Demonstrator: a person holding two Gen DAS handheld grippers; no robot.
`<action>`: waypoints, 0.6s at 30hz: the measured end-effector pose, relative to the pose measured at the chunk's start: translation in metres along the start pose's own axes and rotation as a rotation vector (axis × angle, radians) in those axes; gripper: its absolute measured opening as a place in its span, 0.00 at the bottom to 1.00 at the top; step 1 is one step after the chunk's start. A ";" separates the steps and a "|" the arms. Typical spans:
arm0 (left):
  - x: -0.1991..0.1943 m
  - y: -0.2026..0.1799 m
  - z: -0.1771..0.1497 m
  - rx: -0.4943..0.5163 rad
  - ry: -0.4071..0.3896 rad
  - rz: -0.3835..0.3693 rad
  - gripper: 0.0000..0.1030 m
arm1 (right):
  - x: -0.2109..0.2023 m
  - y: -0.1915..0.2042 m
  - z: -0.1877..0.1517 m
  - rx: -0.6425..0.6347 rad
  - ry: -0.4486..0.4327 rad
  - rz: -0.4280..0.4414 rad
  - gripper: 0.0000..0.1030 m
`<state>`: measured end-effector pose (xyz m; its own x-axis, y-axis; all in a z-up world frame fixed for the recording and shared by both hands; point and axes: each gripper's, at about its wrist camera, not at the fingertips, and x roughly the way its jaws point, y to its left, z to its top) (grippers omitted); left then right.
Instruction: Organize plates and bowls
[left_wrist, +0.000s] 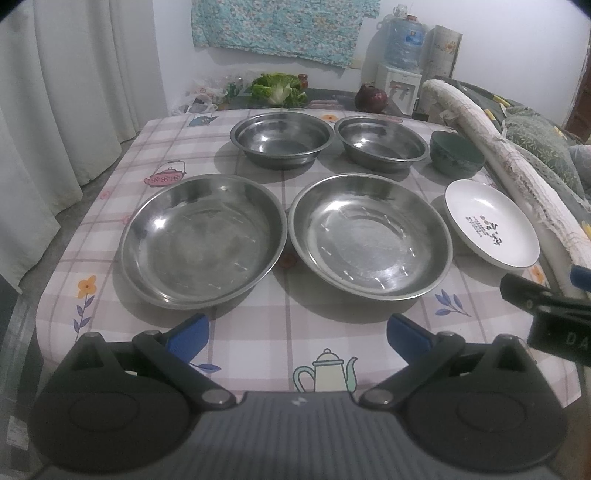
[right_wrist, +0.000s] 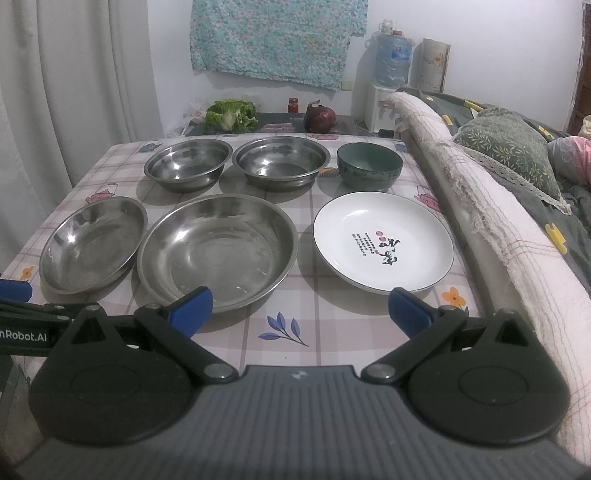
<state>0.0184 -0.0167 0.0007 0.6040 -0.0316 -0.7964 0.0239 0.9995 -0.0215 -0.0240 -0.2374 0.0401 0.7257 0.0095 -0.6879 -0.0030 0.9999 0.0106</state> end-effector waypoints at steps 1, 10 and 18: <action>0.000 0.000 0.000 0.000 0.001 0.001 1.00 | 0.000 0.000 0.000 0.000 -0.001 0.000 0.99; 0.000 0.001 0.000 0.000 0.004 0.006 1.00 | 0.001 0.000 0.000 0.000 0.001 0.000 0.99; 0.004 0.002 0.000 -0.003 0.013 0.010 1.00 | 0.001 0.000 0.000 0.000 0.002 0.000 0.99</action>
<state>0.0208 -0.0151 -0.0027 0.5939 -0.0211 -0.8043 0.0155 0.9998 -0.0148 -0.0232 -0.2374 0.0394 0.7242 0.0092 -0.6895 -0.0027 0.9999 0.0105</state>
